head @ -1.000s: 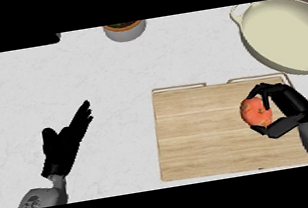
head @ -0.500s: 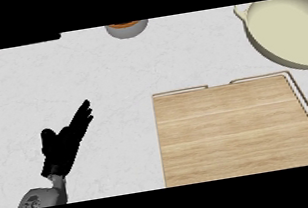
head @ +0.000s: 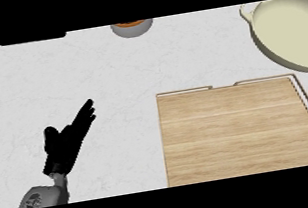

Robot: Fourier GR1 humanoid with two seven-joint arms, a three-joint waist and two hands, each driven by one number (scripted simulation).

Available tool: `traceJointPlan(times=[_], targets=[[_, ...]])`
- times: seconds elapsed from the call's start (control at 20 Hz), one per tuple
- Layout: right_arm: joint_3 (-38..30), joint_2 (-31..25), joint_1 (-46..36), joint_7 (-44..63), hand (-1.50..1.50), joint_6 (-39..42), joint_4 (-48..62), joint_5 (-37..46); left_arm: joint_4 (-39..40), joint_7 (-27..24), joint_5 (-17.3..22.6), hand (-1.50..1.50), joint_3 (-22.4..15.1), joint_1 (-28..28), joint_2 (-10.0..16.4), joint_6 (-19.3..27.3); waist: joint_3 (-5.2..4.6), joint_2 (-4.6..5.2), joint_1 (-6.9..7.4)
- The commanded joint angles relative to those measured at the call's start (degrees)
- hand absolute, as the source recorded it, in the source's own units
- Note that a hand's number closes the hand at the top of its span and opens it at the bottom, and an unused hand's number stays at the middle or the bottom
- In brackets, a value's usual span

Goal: Pick the squash from the tray and place it in the pot

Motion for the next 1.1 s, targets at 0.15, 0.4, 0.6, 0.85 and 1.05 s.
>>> traceJointPlan(times=[0.15, 0.4, 0.6, 0.85, 1.05], targets=[[2.99, -2.17, -9.53, 3.73, 1.5, -7.21, 0.25, 4.61, 4.55, -0.78, -2.04, 0.0, -0.23, -3.26, -3.06, 1.61, -0.17, -0.04, 0.14], [6.77, -4.06, -15.13, 12.98, 1.5, -9.63, -3.92, 8.18, 4.7, -1.36, -0.94, 0.0, 1.99, -2.92, 0.06, -1.81, -0.35, -0.22, -0.16], [9.11, -5.26, -20.83, 17.54, 1.5, -8.58, -3.36, 11.15, -0.91, 0.03, -1.59, 0.0, 0.59, 0.93, -1.51, -0.4, -0.26, -0.19, 0.36], [14.24, -3.12, -27.05, 23.65, 1.5, -9.63, -2.11, 17.16, 2.15, -2.23, -1.84, 0.0, 1.01, -0.56, -1.62, -1.85, -0.24, 0.08, 0.8], [18.18, -1.44, -33.11, 29.32, 1.5, -10.54, -0.77, 22.09, 2.61, 1.09, -2.21, 0.0, 1.56, -4.26, -2.18, -0.71, -0.23, 0.28, 1.23]])
